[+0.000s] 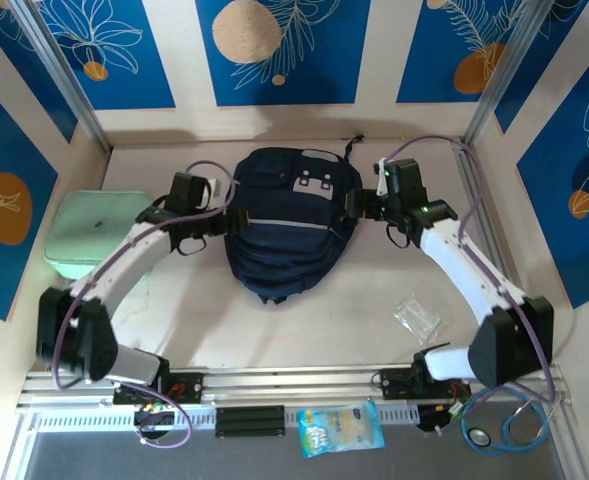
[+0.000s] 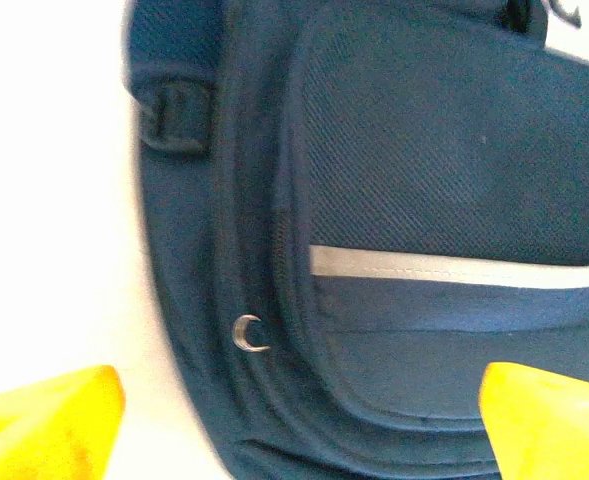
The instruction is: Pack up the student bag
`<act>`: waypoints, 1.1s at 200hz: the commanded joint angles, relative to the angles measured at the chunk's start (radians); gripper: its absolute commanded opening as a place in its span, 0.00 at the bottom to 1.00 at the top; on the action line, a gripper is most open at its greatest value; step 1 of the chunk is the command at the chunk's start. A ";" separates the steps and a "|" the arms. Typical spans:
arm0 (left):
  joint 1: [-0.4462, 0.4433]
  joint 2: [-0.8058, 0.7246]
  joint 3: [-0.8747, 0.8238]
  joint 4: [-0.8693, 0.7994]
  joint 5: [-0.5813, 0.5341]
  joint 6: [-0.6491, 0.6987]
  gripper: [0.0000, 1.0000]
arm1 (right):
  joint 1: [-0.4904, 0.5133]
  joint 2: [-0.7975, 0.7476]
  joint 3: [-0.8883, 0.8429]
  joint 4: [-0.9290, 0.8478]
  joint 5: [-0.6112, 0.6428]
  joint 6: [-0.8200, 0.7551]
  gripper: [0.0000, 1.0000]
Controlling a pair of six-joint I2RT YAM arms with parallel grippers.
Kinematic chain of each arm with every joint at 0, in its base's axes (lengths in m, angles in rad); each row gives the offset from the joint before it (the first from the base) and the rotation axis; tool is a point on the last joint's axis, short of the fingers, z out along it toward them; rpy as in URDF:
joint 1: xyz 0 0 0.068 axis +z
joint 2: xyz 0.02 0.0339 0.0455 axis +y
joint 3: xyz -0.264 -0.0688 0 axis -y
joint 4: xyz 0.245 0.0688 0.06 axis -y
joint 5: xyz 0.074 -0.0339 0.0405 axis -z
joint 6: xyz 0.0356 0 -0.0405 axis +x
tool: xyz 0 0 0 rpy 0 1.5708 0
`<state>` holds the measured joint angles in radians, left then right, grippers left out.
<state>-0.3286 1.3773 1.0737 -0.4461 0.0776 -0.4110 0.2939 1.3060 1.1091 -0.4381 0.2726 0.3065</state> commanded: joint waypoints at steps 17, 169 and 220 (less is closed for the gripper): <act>0.006 -0.215 -0.191 0.159 -0.520 0.029 1.00 | -0.065 -0.158 -0.179 0.203 0.217 0.008 0.92; 0.154 -0.035 -0.723 1.187 -0.367 0.474 1.00 | -0.241 0.046 -0.705 1.105 0.056 -0.185 0.98; 0.253 0.012 -0.783 1.374 -0.125 0.455 1.00 | -0.240 0.166 -0.733 1.288 -0.064 -0.228 0.99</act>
<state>-0.1246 1.3556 0.3111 0.7391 -0.2203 0.0364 0.0463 1.4254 0.4019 0.6914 0.2790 0.1276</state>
